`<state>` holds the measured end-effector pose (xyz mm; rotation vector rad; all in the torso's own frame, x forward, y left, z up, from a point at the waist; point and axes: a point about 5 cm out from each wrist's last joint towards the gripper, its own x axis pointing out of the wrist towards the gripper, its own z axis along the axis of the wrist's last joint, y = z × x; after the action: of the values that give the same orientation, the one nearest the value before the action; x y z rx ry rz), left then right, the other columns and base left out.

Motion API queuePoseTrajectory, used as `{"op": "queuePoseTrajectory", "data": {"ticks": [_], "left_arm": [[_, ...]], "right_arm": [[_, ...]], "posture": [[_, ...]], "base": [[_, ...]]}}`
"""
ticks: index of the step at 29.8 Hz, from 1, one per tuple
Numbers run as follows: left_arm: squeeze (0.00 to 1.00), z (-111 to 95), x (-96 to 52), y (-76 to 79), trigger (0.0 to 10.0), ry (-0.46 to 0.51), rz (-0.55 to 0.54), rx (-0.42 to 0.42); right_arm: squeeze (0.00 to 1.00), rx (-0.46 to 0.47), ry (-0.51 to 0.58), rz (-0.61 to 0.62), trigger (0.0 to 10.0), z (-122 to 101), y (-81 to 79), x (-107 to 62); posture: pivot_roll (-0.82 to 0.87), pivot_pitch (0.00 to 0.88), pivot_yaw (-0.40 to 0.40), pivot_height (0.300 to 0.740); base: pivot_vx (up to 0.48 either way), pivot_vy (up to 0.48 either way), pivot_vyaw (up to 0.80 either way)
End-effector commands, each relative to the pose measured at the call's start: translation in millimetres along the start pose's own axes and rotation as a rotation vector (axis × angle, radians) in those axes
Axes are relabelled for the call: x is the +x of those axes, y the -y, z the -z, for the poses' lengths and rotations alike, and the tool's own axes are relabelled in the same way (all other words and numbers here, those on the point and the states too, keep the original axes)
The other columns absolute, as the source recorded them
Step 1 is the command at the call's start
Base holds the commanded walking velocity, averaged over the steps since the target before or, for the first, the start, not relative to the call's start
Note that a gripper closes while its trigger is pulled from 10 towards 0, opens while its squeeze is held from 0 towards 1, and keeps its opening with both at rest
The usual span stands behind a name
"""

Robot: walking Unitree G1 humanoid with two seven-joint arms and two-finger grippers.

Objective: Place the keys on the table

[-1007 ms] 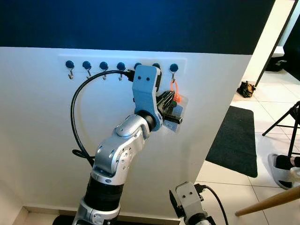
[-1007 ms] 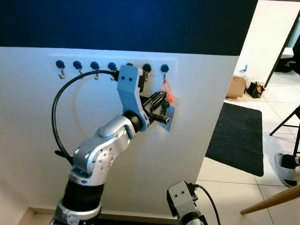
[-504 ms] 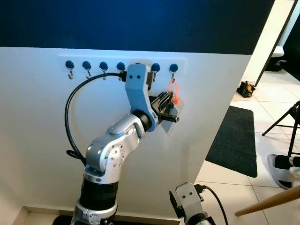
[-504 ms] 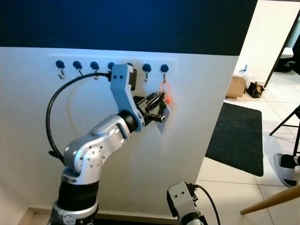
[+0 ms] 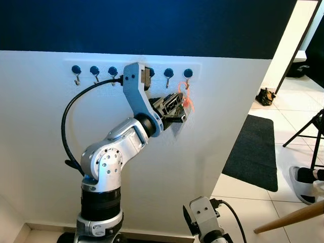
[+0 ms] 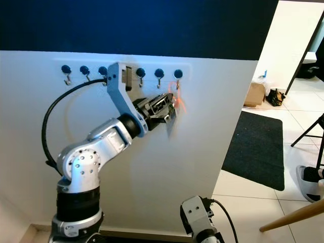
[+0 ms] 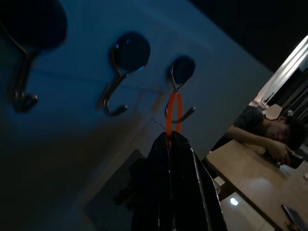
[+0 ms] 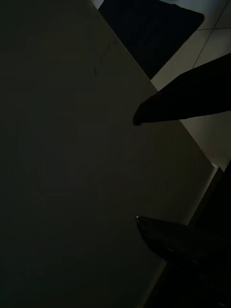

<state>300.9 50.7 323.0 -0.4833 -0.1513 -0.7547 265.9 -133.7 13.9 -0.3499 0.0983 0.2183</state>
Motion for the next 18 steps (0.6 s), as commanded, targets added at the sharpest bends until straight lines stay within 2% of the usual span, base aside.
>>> {"op": "queuePoseTrajectory", "data": {"ticks": [1, 12, 16, 18], "left_arm": [[0.0, -4, 9.9, 26.2, 10.0, 0.035, 0.102, -0.058], [0.0, 1, 8.1, 26.1, 10.0, 0.015, 0.132, -0.064], [0.0, 8, 7.7, 30.6, 10.0, -0.013, 0.195, -0.009], [0.0, 9, 10.8, 36.3, 10.0, -0.038, 0.247, 0.072]], "right_arm": [[0.0, -0.004, -0.017, -0.015, 10.0, 5, -3.1, -3.2], [0.0, -0.003, -0.018, -0.017, 10.0, 5, -3.5, -3.4], [0.0, -0.002, -0.021, -0.02, 10.0, 6, -4.6, -3.8], [0.0, 0.0, -0.022, -0.021, 10.0, 6, -5.5, -4.2]], "posture": [[0.11, 0.115, 0.041, 0.74], [0.12, 0.119, 0.04, 0.74], [0.12, 0.122, 0.04, 0.74], [0.12, 0.124, 0.041, 0.74]], "base": [[0.0, 0.0, 0.0], [0.0, 0.0, 0.0], [0.0, 0.0, 0.0], [0.0, 0.0, 0.0]]}}
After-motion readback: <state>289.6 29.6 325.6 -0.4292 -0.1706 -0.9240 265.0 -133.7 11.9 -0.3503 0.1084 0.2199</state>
